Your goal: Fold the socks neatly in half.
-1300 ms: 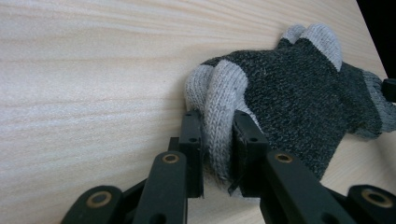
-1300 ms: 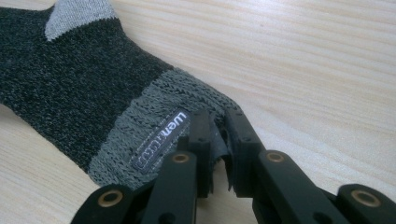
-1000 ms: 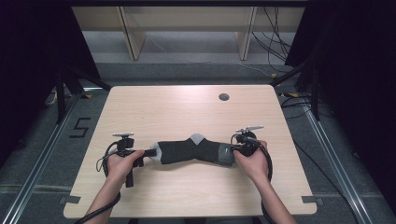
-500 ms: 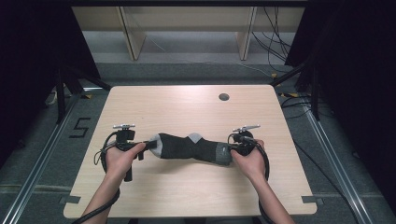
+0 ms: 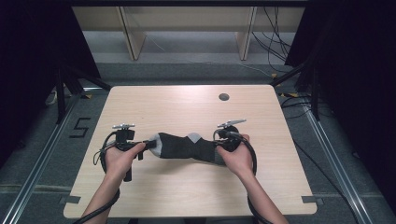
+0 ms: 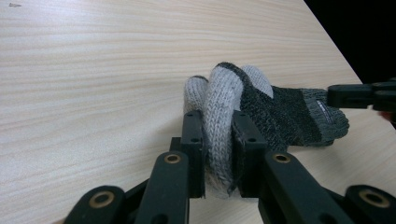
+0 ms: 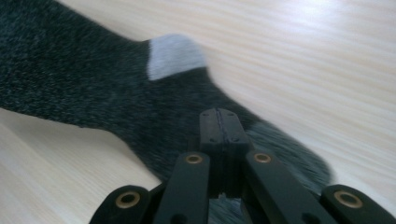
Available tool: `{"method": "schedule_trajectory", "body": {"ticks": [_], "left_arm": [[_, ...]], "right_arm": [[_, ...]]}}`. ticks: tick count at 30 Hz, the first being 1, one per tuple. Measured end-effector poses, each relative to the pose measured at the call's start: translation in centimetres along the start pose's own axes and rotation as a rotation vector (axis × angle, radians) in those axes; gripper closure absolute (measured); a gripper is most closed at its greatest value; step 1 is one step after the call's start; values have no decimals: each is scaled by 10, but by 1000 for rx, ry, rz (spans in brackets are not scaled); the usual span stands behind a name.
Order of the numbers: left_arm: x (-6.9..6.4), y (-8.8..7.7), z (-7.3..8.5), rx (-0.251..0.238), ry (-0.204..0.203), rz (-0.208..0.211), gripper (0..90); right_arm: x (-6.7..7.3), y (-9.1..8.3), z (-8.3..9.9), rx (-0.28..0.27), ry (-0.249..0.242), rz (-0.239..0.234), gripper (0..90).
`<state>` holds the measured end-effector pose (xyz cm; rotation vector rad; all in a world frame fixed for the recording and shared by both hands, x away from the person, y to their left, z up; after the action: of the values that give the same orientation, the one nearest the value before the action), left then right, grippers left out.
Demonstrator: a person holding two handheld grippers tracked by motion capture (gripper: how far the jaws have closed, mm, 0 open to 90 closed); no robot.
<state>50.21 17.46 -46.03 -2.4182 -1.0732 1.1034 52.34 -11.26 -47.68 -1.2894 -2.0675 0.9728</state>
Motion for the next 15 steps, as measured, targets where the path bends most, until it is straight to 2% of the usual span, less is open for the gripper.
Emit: {"method": "schedule_trajectory", "body": {"ticks": [4,5,10,15], "left_arm": [[0,-1,-1,-1,6,0,775],[0,-1,-1,0,5,0,774],[1,-1,0,0,4,-1,775],[1,-2,0,9,4,5,774]], "right_arm": [[9,15,-2,32,-15,-5,900],[13,18,-3,31,2,-9,900],[31,22,-11,25,-2,-48,900],[41,30,-11,47,-15,-67,899]]}}
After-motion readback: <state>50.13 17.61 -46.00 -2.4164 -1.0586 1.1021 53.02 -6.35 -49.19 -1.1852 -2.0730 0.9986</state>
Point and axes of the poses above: each handheld gripper's, and its own axes: y roughly forward along the jaws, z roughly out of its underside, x roughly to its left, the point moved 5 cm from there along y, roughly forward along the jaws, and after that the axes turned 9 degrees about z, right-handed, at the moved point
